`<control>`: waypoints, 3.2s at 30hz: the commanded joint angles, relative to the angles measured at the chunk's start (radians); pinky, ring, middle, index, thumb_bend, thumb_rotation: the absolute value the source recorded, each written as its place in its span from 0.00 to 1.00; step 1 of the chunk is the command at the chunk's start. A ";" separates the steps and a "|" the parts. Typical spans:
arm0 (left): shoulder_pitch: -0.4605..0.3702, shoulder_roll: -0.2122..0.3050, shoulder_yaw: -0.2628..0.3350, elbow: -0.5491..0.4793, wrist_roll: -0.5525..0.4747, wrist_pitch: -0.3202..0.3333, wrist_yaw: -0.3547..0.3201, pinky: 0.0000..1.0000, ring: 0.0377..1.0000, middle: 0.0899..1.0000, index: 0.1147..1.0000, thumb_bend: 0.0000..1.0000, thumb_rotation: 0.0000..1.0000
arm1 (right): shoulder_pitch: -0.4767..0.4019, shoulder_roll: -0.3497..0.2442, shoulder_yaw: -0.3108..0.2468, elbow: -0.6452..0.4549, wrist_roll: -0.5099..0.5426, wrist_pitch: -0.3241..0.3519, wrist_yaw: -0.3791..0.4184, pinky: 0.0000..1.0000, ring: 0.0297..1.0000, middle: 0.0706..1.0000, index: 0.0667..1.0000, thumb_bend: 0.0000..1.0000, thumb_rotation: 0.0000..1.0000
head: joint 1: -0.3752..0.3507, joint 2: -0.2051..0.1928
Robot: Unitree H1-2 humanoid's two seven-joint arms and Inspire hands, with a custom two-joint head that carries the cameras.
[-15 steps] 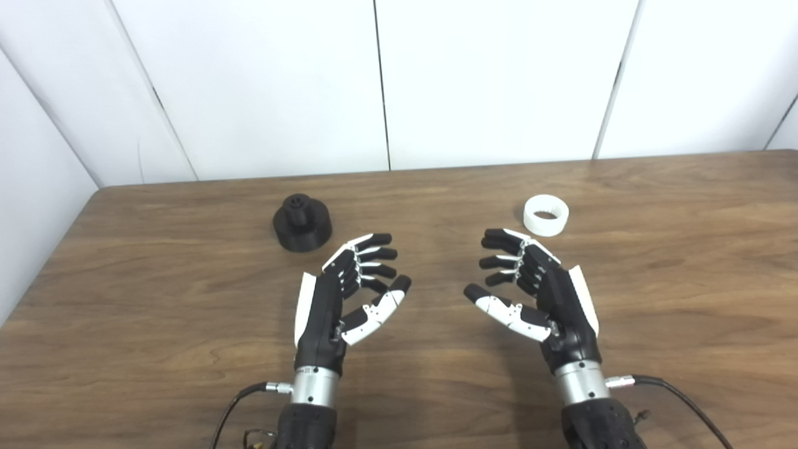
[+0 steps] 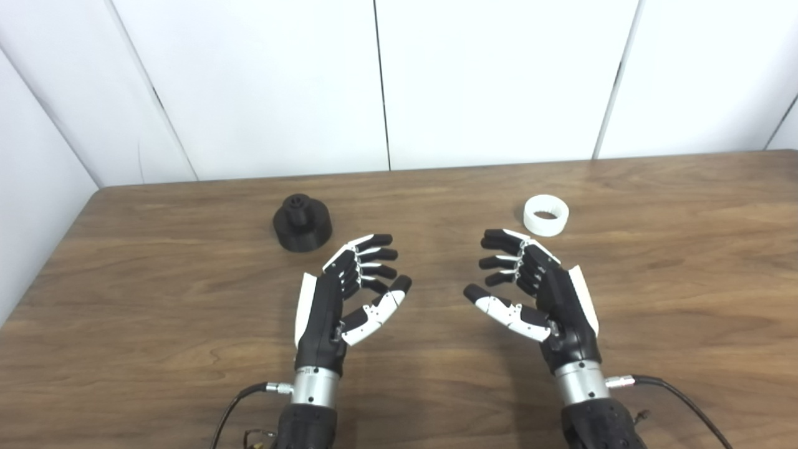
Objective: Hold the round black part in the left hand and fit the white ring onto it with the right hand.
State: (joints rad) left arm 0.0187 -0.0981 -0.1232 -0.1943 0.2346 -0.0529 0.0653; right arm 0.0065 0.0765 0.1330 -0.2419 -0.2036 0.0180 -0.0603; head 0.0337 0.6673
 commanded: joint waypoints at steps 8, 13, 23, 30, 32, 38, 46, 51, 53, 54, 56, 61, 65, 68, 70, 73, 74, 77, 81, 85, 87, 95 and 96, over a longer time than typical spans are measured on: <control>-0.024 -0.003 -0.007 -0.035 0.001 -0.016 0.000 0.48 0.56 0.63 0.66 0.52 0.18 | -0.027 0.009 0.005 -0.032 -0.005 -0.026 -0.001 0.54 0.63 0.71 0.70 0.69 0.17 | 0.008 -0.003; -0.023 -0.012 -0.009 -0.026 -0.021 -0.027 -0.002 0.48 0.57 0.64 0.66 0.53 0.16 | -0.020 0.004 -0.003 -0.036 0.024 -0.025 0.009 0.55 0.65 0.72 0.71 0.69 0.15 | 0.084 -0.014; -0.026 -0.058 -0.050 0.033 0.014 -0.061 0.032 0.50 0.58 0.65 0.67 0.56 0.18 | -0.011 -0.063 -0.047 -0.028 0.067 -0.042 0.032 0.56 0.66 0.73 0.72 0.69 0.19 | 0.273 -0.042; -0.032 -0.067 -0.053 0.059 0.035 -0.088 0.057 0.50 0.60 0.65 0.67 0.55 0.15 | -0.012 -0.084 -0.060 -0.002 0.095 -0.074 0.045 0.54 0.64 0.72 0.71 0.70 0.19 | 0.268 -0.039; -0.032 -0.067 -0.054 0.058 0.033 -0.086 0.058 0.50 0.59 0.65 0.67 0.56 0.16 | -0.011 -0.086 -0.061 -0.002 0.095 -0.074 0.047 0.54 0.64 0.72 0.71 0.70 0.20 | 0.268 -0.039; -0.032 -0.063 -0.053 0.057 0.032 -0.083 0.057 0.49 0.59 0.65 0.67 0.56 0.15 | -0.012 -0.088 -0.061 -0.003 0.087 -0.072 0.046 0.55 0.64 0.72 0.71 0.70 0.20 | 0.270 -0.038; -0.040 -0.044 -0.038 0.038 0.036 -0.060 0.051 0.52 0.63 0.67 0.66 0.57 0.18 | -0.017 -0.087 -0.067 0.001 0.100 -0.070 0.049 0.54 0.64 0.72 0.71 0.71 0.19 | 0.269 -0.039; -0.061 0.007 -0.008 -0.005 0.103 0.002 0.046 0.52 0.64 0.70 0.66 0.55 0.19 | -0.020 -0.088 -0.068 -0.001 0.098 -0.064 0.050 0.55 0.65 0.72 0.71 0.71 0.20 | 0.271 -0.044; -0.067 0.034 0.003 -0.020 0.124 0.023 0.041 0.52 0.64 0.71 0.66 0.55 0.20 | -0.023 -0.087 -0.069 0.005 0.101 -0.069 0.049 0.54 0.64 0.72 0.71 0.71 0.19 | 0.268 -0.044; -0.069 0.043 0.008 -0.025 0.127 0.029 0.039 0.52 0.64 0.72 0.66 0.56 0.19 | -0.024 -0.086 -0.070 0.006 0.103 -0.069 0.049 0.54 0.64 0.71 0.71 0.71 0.19 | 0.267 -0.044; -0.076 0.076 0.017 -0.040 0.148 0.049 0.031 0.51 0.64 0.72 0.66 0.56 0.19 | -0.025 -0.086 -0.070 0.006 0.097 -0.065 0.047 0.54 0.64 0.71 0.71 0.71 0.19 | 0.264 -0.045; -0.088 0.134 0.034 -0.059 0.179 0.090 0.013 0.52 0.63 0.70 0.66 0.58 0.17 | -0.027 -0.085 -0.071 0.005 0.100 -0.063 0.046 0.53 0.64 0.71 0.71 0.71 0.18 | 0.263 -0.046; -0.098 0.194 0.027 -0.068 0.247 0.112 -0.012 0.55 0.65 0.71 0.66 0.59 0.19 | -0.030 -0.087 -0.071 0.007 0.102 -0.066 0.048 0.54 0.64 0.71 0.71 0.71 0.17 | 0.266 -0.045; -0.101 0.217 0.024 -0.083 0.282 0.136 -0.028 0.58 0.68 0.72 0.67 0.59 0.20 | -0.032 -0.085 -0.072 0.007 0.103 -0.061 0.047 0.54 0.64 0.71 0.71 0.71 0.18 | 0.265 -0.047; -0.104 0.225 0.025 -0.084 0.296 0.141 -0.029 0.59 0.69 0.72 0.67 0.60 0.19 | -0.033 -0.085 -0.073 0.010 0.103 -0.061 0.046 0.54 0.64 0.71 0.71 0.71 0.18 | 0.266 -0.048; -0.107 0.233 0.024 -0.080 0.325 0.138 -0.017 0.60 0.69 0.72 0.67 0.61 0.18 | -0.033 -0.084 -0.073 0.012 0.104 -0.064 0.046 0.54 0.64 0.71 0.70 0.71 0.16 | 0.266 -0.049; -0.107 0.238 0.023 -0.080 0.342 0.140 -0.016 0.61 0.71 0.73 0.67 0.61 0.18 | -0.032 -0.084 -0.073 0.012 0.107 -0.065 0.046 0.54 0.64 0.71 0.70 0.71 0.17 | 0.266 -0.049; -0.111 0.246 0.025 -0.083 0.378 0.155 -0.019 0.63 0.75 0.76 0.69 0.60 0.20 | -0.032 -0.085 -0.072 0.012 0.105 -0.065 0.046 0.54 0.64 0.71 0.70 0.71 0.17 | 0.265 -0.049; -0.120 0.265 0.029 -0.089 0.430 0.179 -0.029 0.65 0.77 0.80 0.71 0.60 0.23 | -0.032 -0.086 -0.072 0.011 0.096 -0.065 0.043 0.54 0.64 0.70 0.70 0.71 0.18 | 0.266 -0.050; -0.137 0.280 0.037 -0.094 0.476 0.224 -0.037 0.67 0.80 0.82 0.72 0.62 0.28 | -0.031 -0.083 -0.075 0.014 0.105 -0.070 0.043 0.53 0.63 0.70 0.70 0.71 0.18 | 0.268 -0.050; -0.147 0.286 0.042 -0.092 0.486 0.237 -0.035 0.68 0.80 0.82 0.73 0.63 0.27 | -0.030 -0.083 -0.075 0.015 0.107 -0.071 0.044 0.53 0.63 0.70 0.70 0.71 0.18 | 0.268 -0.050; -0.191 0.322 0.057 -0.046 0.518 0.255 -0.029 0.67 0.80 0.83 0.76 0.62 0.30 | -0.030 -0.090 -0.076 0.021 0.106 -0.080 0.046 0.53 0.63 0.70 0.70 0.71 0.19 | 0.268 -0.052; -0.196 0.326 0.059 -0.041 0.516 0.260 -0.031 0.66 0.80 0.83 0.76 0.62 0.30 | -0.030 -0.090 -0.078 0.020 0.109 -0.078 0.047 0.53 0.63 0.70 0.70 0.71 0.19 | 0.269 -0.052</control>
State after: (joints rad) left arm -0.1332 0.2055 -0.0759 -0.2372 0.7361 0.2083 0.0236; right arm 0.0040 -0.0150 0.0593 -0.2062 -0.1031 -0.0157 -0.0151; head 0.3022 0.6151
